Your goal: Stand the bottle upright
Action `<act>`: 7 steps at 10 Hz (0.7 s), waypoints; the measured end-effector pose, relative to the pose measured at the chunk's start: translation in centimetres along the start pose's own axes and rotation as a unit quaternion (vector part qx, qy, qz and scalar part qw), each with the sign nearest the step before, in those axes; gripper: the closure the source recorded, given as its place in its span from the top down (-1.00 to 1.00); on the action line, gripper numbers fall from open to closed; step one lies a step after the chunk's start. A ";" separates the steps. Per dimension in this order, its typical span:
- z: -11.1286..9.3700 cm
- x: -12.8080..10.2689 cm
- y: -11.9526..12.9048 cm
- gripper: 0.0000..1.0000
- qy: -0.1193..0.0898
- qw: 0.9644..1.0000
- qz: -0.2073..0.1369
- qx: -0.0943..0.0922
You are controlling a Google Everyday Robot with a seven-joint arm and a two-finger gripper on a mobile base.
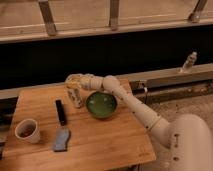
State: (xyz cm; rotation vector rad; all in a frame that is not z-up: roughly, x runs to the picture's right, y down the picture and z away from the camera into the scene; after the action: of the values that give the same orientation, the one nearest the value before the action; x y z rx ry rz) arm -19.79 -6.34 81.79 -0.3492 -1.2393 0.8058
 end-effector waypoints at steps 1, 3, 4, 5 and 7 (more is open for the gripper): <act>0.1 0.0 0.1 -0.78 0.000 1.000 0.000 -0.001; 0.2 0.0 0.1 -0.34 0.000 1.000 0.000 -0.002; 0.2 0.0 0.1 -0.18 0.000 1.000 0.000 -0.001; 0.2 0.0 0.1 0.06 0.000 1.000 0.000 -0.001; 0.1 0.0 0.1 0.46 0.001 1.000 0.000 -0.001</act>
State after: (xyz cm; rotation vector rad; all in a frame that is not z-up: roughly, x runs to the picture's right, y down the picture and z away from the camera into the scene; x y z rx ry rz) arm -19.95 -6.26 81.81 -0.3514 -1.2394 0.8040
